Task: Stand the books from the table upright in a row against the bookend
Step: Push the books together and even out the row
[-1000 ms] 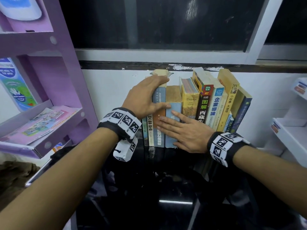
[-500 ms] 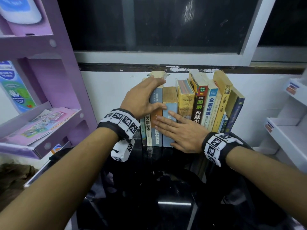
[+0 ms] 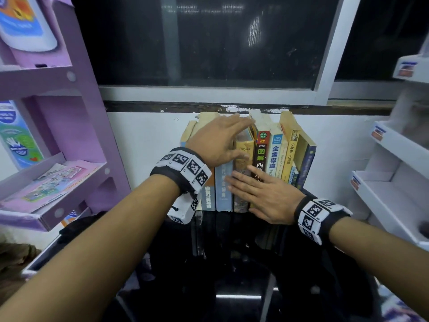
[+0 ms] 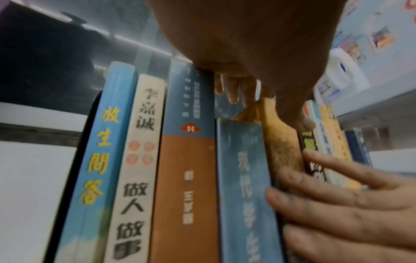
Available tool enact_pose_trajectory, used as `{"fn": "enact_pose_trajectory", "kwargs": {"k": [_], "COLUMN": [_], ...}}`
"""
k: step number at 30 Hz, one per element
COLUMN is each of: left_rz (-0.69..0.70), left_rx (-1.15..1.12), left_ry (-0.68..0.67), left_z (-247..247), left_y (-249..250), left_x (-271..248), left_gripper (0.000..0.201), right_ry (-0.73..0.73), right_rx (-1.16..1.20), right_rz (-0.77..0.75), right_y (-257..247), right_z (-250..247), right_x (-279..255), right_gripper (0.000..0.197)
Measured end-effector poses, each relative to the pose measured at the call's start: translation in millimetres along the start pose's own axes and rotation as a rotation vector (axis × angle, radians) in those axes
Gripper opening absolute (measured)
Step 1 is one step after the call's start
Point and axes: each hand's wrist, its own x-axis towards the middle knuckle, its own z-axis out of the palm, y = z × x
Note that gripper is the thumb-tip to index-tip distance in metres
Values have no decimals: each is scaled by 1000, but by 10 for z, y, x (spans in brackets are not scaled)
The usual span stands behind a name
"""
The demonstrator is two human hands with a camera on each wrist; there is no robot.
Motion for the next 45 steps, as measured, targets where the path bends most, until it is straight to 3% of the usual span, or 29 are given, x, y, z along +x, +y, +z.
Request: {"fn": "enact_pose_trajectory", "kwargs": {"k": [8, 23, 35, 39, 45], "left_rz": [17, 63, -79, -41, -70], "left_rx": [292, 287, -116, -162, -215], "left_ry": [-105, -85, 89, 4, 61], "left_z": [89, 140, 143, 269, 416], "left_y": [2, -85, 198, 279, 271], "left_x": [50, 55, 275, 411, 447], "left_gripper": [56, 58, 66, 69, 53], "right_ry": [37, 41, 79, 114, 120], "right_rx": [-4, 12, 21, 35, 23], "right_rz": [-6, -11, 26, 35, 37], "right_y": [72, 71, 216, 255, 284], "right_z": [134, 142, 50, 80, 250], "right_x": [34, 52, -307, -285, -221], "right_gripper": [79, 77, 67, 67, 68]}}
